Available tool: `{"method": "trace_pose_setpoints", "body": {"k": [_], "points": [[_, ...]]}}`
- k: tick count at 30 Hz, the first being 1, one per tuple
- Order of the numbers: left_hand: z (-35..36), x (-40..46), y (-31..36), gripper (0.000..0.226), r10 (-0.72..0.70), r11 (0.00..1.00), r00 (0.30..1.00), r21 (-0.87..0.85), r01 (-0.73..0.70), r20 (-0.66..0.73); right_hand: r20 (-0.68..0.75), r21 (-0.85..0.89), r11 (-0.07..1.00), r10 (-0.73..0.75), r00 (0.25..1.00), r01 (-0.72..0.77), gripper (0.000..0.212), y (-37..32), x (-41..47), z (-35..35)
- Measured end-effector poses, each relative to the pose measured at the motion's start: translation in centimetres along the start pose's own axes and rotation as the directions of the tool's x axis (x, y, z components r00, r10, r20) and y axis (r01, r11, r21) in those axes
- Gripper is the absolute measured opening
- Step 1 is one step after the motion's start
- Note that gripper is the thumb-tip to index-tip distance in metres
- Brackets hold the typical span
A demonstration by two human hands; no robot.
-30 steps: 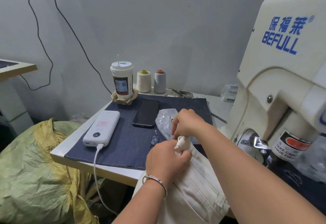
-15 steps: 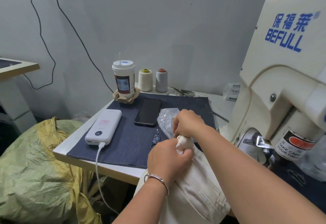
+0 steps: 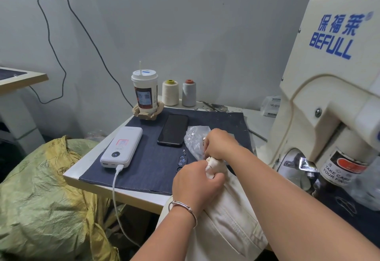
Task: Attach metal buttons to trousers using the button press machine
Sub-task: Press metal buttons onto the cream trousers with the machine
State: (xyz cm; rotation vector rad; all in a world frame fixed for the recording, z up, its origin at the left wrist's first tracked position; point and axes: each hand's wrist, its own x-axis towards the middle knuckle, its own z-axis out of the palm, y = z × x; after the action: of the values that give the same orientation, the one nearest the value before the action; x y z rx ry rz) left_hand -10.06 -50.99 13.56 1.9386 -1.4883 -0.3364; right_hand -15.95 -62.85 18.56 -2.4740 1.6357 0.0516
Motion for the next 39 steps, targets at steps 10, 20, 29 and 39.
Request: {"method": "trace_pose_setpoints", "body": {"k": [10, 20, 29, 39], "points": [[0.4, 0.0, 0.1, 0.036, 0.011, 1.0, 0.999, -0.005, -0.012, -0.053, -0.434, 0.207, 0.976, 0.027, 0.901, 0.07, 0.014, -0.5, -6.2, -2.8], [0.0, -0.3, 0.5, 0.035, 0.017, 1.0, 0.998, 0.025, -0.016, -0.056, -0.6, 0.338, 0.825, -0.182, 0.779, 0.453, 0.005, 3.8, -24.2, 3.4], [0.2, -0.3, 0.2, 0.034, 0.015, 0.998, 0.993, 0.067, -0.008, -0.113, -0.637, 0.486, 0.851, 0.191, 0.747, 0.197, 0.015, 14.9, -24.7, 3.3], [0.4, -0.1, 0.0, 0.042, -0.023, 0.998, 0.993, 0.057, 0.029, -0.116, -0.564, 0.455, 0.848, 0.04, 0.825, 0.27, 0.017, 15.0, -21.6, 2.5]]}}
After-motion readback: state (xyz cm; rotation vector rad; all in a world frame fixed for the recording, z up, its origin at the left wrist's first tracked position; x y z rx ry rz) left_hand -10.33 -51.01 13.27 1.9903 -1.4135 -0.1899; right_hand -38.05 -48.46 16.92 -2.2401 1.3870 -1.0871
